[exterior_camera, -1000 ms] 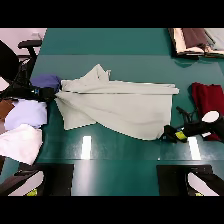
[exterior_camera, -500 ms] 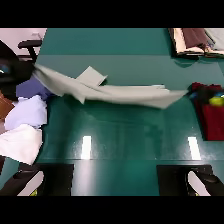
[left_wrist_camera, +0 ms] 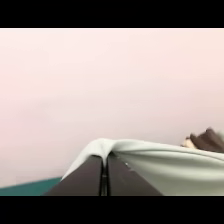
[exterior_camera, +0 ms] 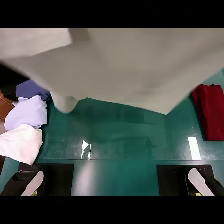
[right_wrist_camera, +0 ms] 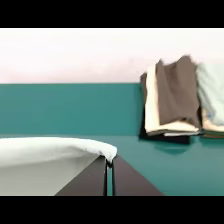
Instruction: Fold the shirts.
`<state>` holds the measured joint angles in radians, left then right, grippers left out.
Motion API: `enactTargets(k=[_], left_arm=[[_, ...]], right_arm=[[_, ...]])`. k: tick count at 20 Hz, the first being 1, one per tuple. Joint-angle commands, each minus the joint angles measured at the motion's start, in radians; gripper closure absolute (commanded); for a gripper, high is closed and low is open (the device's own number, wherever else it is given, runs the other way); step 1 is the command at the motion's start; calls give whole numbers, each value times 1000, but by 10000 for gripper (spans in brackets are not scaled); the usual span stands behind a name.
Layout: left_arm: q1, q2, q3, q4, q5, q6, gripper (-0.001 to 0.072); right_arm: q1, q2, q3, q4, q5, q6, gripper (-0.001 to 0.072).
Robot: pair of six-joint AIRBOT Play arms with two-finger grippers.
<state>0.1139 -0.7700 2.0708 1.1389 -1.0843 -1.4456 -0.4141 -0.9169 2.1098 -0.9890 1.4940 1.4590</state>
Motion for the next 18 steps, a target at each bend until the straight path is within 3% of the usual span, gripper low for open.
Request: enactTargets(k=[1,7,12,18], left_arm=[[1,1,40,-7,16,-39,684],[1,-160,-233,-175,-91,-37,684],[0,-499,-372,-179,-214,13,683],[0,-890,-398,-183,-153,54,684]], right_arm=[[-61,-64,142,-6,48,-1,698],[14,-135,-172,-52,11,-2,698],[281,-447,-212,-377,107,26,698],[392,-808,-212,-399,33,26,698]])
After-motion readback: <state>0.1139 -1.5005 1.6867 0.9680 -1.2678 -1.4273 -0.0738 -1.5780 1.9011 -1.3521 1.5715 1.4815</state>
